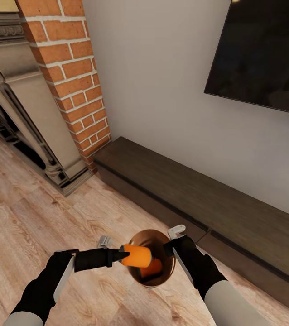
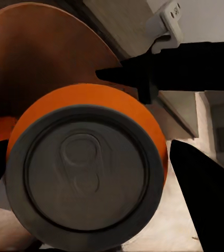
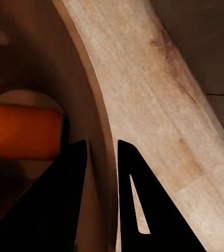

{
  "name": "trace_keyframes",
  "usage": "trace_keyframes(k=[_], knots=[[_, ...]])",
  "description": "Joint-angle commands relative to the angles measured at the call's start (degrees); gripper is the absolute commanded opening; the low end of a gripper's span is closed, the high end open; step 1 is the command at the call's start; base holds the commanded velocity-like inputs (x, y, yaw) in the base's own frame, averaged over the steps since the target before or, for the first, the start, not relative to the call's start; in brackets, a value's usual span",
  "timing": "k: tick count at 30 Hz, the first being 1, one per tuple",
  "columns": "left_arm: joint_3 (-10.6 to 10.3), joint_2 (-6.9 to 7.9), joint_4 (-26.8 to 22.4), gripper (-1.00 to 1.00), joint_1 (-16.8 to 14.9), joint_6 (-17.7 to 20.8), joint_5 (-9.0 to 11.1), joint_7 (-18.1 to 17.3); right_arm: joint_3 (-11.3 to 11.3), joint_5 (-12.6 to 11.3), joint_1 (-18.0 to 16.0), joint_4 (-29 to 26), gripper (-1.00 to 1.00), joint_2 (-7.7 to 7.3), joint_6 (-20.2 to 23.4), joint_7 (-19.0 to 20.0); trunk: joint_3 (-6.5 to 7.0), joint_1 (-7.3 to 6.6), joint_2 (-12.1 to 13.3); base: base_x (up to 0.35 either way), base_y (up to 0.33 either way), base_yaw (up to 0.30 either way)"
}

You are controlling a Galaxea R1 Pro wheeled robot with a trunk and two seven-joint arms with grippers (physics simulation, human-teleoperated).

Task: Put the three can of soda from the living room inside the tash can in the kitchen.

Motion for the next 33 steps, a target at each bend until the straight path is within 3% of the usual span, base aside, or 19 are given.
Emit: trace_keyframes(k=[1,5,12,18,32,33], knots=[[0.0,-0.01,0.0,-1.00,0.0,0.1,0.2,1.0,0.0,-0.7,0.0,0.0,-1.00,0.01,0.0,0.0,0.00,0.00,0.0,0.000,0.000,0.000],[0.0,-0.11,-0.1,-1.00,0.0,0.1,0.3,4.0,0.0,-0.7,0.0,0.0,-1.00,0.01,0.0,0.0,0.00,0.00,0.0,0.000,0.000,0.000],[0.0,-3.59,-0.3,-1.00,0.0,0.1,0.1,5.1,0.0,-0.7,0.0,0.0,-1.00,0.01,0.0,0.0,0.00,0.00,0.0,0.000,0.000,0.000],[-0.1,-5.07,-0.3,-1.00,0.0,0.1,0.1,7.0,0.0,-0.7,0.0,0.0,-1.00,0.45,0.0,0.0,0.00,0.00,0.0,0.000,0.000,0.000],[-0.1,-5.38,-0.3,-1.00,0.0,0.1,0.1,9.8,0.0,-0.7,0.0,0.0,-1.00,0.73,0.1,0.0,0.00,0.00,0.0,0.000,0.000,0.000],[-0.1,-5.38,-0.3,1.00,0.0,0.1,0.1,9.8,0.0,-0.7,0.0,0.0,-1.00,0.74,0.1,0.0,0.00,0.00,0.0,0.000,0.000,0.000]])
